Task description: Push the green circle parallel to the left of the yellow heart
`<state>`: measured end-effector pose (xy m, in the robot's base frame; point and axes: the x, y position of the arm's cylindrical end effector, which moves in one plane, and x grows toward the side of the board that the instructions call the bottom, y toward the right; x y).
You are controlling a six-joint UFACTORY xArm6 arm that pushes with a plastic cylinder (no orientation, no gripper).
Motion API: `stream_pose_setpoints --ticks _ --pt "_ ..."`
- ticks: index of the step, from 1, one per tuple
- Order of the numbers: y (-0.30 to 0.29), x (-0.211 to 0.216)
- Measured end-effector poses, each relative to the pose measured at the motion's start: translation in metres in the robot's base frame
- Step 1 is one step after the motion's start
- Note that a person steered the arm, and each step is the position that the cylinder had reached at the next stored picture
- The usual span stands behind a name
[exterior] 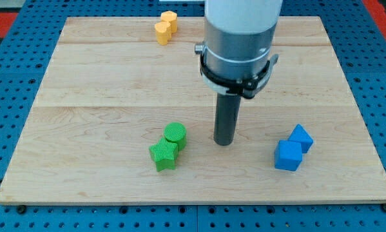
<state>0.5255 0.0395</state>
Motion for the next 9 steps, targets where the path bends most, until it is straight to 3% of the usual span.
stream_pose_setpoints --ticks 5,9 --pt "-0.077 0.004" --pt "-0.109 -0.034"
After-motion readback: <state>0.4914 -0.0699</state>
